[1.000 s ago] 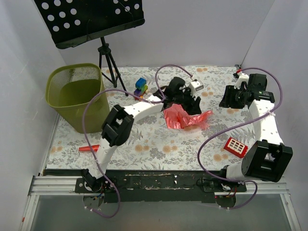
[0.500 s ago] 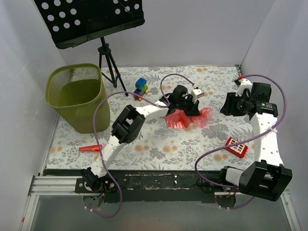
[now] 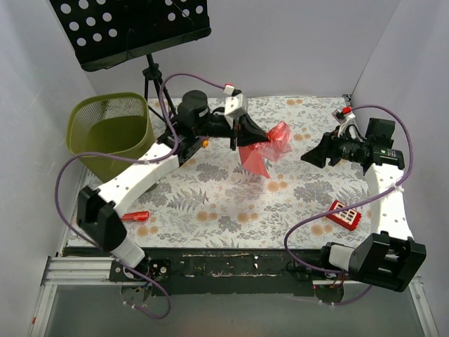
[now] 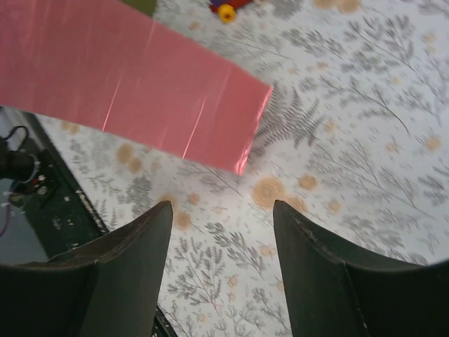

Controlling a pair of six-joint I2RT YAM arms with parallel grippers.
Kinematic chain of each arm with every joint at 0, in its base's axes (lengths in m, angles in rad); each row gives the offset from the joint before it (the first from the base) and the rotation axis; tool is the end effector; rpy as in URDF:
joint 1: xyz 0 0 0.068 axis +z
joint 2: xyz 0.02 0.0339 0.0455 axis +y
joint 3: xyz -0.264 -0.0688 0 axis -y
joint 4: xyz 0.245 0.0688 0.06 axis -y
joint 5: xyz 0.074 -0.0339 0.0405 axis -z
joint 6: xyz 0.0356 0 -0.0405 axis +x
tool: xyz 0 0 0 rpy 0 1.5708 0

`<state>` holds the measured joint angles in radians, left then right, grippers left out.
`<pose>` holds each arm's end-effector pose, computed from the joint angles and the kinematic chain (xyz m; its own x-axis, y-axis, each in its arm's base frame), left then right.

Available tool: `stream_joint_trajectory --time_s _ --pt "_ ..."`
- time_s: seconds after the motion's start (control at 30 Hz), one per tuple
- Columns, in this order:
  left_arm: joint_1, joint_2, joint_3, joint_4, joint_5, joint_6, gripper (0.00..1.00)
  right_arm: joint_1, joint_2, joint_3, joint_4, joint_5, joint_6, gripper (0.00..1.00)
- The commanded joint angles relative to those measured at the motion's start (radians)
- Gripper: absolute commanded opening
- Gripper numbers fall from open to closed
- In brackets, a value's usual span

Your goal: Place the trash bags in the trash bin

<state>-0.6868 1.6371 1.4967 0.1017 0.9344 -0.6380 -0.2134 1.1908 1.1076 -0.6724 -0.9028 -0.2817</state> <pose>0.2784 -0.2653 0.3984 -0.6186 0.0495 -0.7842 0.7841 -0.0256 -0.6201 0.2416 -0.0238 0.3322 -0.5250 -0.0624 -0.8488 -0.5967 0.7381 0.3148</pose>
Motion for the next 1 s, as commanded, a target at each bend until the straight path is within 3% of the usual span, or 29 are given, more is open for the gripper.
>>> stream_joint_trajectory --time_s 0.0,0.17,0.33,0.67,0.97 --pt "-0.011 -0.112 -0.076 -0.127 0.055 0.121 0.00 0.035 0.003 0.090 0.105 -0.369 0.047 0.68" --pt "0.012 -0.171 -0.064 -0.220 0.030 0.161 0.00 0.138 -0.029 0.159 0.155 -0.427 0.107 0.68" --pt "0.012 -0.200 -0.081 -0.229 0.017 0.146 0.00 0.276 -0.079 0.129 0.241 -0.412 0.186 0.68" --pt "0.010 -0.175 0.000 -0.300 0.061 0.181 0.00 0.307 -0.112 0.063 0.341 -0.220 0.228 0.64" --pt "0.012 -0.163 0.010 -0.281 0.080 0.178 0.00 0.368 -0.069 0.044 0.425 -0.260 0.303 0.65"
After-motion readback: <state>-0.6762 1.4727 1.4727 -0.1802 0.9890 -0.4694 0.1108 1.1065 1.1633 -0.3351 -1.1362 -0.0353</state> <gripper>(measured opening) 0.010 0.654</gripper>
